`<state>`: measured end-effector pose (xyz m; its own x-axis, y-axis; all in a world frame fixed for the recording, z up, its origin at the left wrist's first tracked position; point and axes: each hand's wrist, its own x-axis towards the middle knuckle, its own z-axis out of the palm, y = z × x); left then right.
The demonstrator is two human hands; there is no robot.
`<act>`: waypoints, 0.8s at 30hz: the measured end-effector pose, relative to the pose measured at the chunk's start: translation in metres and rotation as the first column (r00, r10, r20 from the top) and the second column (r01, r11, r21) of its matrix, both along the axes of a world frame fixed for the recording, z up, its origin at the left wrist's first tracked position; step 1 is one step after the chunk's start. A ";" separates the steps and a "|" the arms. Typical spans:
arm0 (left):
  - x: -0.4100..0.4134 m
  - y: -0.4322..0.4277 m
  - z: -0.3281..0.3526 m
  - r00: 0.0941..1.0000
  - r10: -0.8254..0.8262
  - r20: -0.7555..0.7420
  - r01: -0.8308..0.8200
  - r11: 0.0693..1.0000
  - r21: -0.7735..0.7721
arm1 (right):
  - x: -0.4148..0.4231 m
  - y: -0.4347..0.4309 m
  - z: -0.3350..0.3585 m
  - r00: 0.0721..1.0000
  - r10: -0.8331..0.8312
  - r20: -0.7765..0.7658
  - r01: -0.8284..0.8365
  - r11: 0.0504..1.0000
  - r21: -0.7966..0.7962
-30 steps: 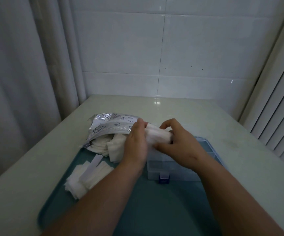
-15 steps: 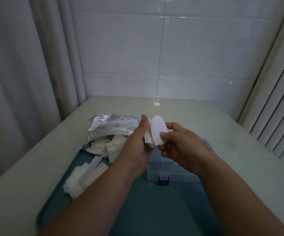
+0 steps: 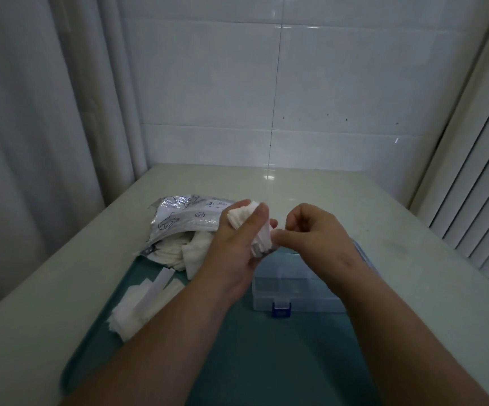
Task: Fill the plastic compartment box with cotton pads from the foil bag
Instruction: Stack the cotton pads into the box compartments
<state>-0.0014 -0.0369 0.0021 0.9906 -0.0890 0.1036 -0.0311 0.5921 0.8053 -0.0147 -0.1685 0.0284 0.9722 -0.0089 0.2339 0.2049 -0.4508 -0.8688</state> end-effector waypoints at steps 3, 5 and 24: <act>0.001 0.001 -0.001 0.999 0.012 -0.034 -0.009 0.996 0.088 | 0.000 -0.007 0.003 0.982 0.059 0.182 -0.037 0.992 -0.121; -0.001 0.003 0.000 0.999 -0.022 -0.046 0.029 0.987 0.156 | -0.001 -0.010 0.005 0.969 0.155 0.190 -0.115 0.972 -0.204; 0.000 0.010 0.002 0.958 -0.158 -0.238 0.155 0.987 -0.030 | 0.007 -0.023 0.005 0.974 0.110 0.198 -0.109 0.994 -0.018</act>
